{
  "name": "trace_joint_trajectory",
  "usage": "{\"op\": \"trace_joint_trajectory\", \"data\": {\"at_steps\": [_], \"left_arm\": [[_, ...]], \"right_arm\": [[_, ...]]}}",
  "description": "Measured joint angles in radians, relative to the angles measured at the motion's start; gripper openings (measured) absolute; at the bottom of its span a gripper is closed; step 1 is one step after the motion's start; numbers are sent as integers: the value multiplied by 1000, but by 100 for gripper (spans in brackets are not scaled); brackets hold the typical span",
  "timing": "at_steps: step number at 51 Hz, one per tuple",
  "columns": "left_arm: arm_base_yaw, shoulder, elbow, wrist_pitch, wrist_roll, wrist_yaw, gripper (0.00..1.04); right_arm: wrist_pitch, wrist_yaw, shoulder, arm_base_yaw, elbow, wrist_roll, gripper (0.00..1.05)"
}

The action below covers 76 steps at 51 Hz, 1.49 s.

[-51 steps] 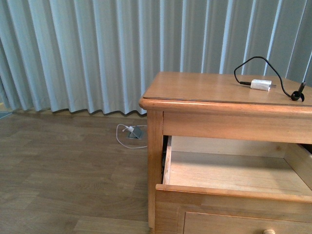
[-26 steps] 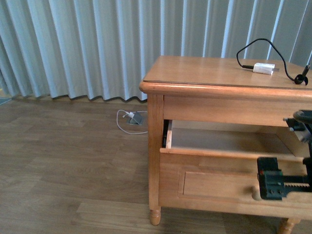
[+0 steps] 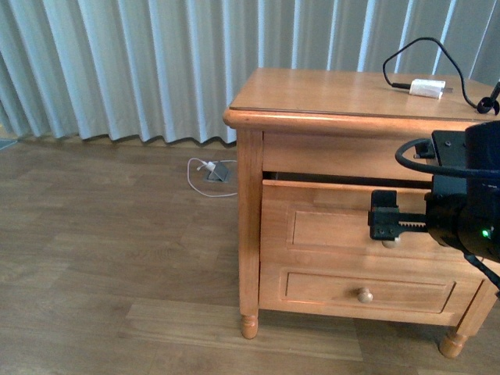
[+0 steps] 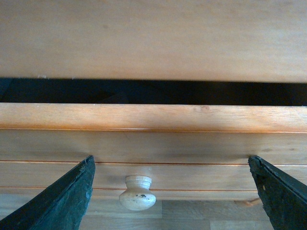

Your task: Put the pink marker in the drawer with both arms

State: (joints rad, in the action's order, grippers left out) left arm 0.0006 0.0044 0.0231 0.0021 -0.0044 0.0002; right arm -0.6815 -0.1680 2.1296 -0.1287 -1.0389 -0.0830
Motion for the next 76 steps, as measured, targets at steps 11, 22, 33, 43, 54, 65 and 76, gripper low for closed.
{"op": "trace_joint_trajectory", "data": {"at_steps": [11,22,33,43,54,65,76], "left_arm": [[0,0,0,0,0,0,99],[0,0,0,0,0,0,99],[0,0,0,0,0,0,99],[0,0,0,0,0,0,99],[0,0,0,0,0,0,99],[0,0,0,0,0,0,99],[0,0,0,0,0,0,99]], "right_arm": [[-60,-27,66,6,-62,1,96],[-89,-33,75,10,-65,5,96],[-73,-26,69,17,-62,4,96],[24,-5,-17,33,-7,-4,96],[159,93,-225,44,131,-33,96],[317,190,-552,76,315,-56,96],[508,303,-938,137,452,-63,96]]}}
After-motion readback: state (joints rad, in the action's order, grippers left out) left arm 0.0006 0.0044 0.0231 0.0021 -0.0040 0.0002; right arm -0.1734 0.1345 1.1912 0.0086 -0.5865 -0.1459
